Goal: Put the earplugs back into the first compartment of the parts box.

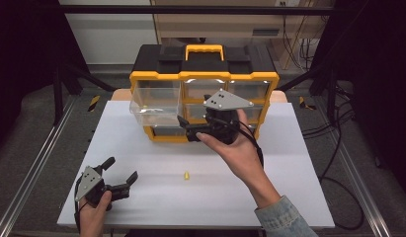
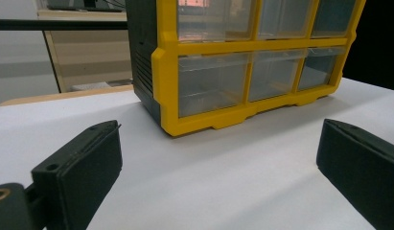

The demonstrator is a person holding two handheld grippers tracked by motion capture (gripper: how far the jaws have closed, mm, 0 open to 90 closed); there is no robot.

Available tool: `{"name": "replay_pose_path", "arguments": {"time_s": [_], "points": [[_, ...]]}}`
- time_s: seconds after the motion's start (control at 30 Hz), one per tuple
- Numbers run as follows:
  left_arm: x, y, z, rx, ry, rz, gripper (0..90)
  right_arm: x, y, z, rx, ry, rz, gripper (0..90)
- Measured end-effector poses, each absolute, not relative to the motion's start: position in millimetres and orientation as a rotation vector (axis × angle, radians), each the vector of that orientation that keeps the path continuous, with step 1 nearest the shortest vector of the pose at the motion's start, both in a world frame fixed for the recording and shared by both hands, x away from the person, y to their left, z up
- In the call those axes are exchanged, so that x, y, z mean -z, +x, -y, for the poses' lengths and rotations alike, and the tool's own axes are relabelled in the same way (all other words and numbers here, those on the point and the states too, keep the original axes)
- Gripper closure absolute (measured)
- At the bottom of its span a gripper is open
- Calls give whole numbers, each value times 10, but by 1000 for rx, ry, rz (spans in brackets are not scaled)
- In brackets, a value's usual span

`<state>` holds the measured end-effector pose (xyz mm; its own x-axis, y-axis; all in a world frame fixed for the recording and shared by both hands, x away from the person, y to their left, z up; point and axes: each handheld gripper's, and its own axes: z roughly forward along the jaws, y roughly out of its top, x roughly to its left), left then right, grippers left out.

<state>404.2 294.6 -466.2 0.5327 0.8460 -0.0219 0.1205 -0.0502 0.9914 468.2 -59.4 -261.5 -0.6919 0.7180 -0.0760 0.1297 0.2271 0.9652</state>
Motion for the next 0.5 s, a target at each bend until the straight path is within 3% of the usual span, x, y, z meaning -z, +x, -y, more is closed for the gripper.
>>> {"name": "replay_pose_path", "arguments": {"time_s": [0.5], "points": [[4657,4037,-2946,-735,1522,-856,13,3048,4683,681,-1417,885,-2070,91]]}}
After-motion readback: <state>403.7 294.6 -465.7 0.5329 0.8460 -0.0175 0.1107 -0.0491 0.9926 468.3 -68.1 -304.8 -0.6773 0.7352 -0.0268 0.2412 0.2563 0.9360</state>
